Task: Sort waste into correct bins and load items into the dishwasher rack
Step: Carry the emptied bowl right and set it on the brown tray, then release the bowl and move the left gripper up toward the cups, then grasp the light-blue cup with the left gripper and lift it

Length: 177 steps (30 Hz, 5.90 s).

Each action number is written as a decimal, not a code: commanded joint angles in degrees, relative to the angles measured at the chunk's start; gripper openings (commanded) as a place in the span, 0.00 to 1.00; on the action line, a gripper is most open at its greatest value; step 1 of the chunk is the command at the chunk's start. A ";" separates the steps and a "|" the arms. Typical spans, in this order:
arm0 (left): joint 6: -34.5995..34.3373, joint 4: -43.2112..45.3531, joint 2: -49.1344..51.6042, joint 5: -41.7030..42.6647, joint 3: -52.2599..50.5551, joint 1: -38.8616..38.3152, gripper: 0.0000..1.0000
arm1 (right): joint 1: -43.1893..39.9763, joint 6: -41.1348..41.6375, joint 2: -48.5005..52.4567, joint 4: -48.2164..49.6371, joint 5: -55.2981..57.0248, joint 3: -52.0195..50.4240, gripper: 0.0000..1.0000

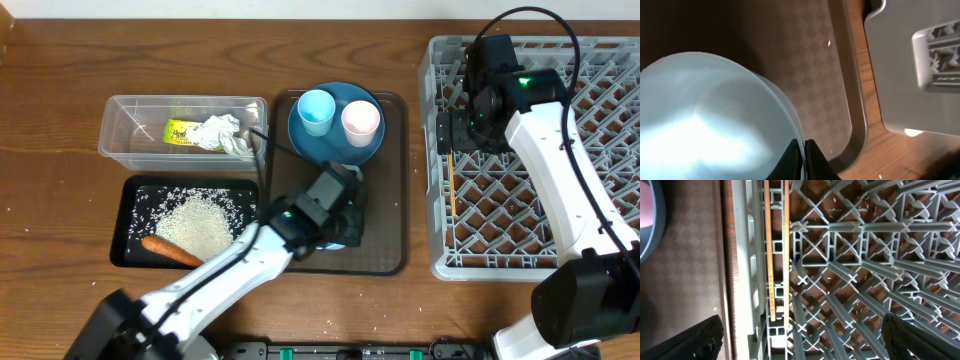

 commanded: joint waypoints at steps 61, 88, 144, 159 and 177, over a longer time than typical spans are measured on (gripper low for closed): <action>2.05 -12.98 -1.11 8.24 1.27 19.02 0.68 | -0.35 0.44 -0.22 -0.02 0.13 0.26 0.99; 2.03 -12.63 1.79 -2.78 0.15 8.90 0.57 | -0.35 0.44 -0.22 -0.02 0.13 0.26 0.99; 10.99 -26.47 21.14 -0.28 49.57 28.11 0.57 | -0.31 0.44 -0.22 -0.02 0.15 0.26 0.99; 12.39 -31.61 39.28 -2.43 56.65 26.38 0.49 | -0.31 0.44 -0.22 -0.02 0.15 0.26 0.99; 12.41 -31.45 40.44 -4.31 56.54 25.81 0.19 | -0.31 0.44 -0.22 -0.02 0.15 0.26 0.99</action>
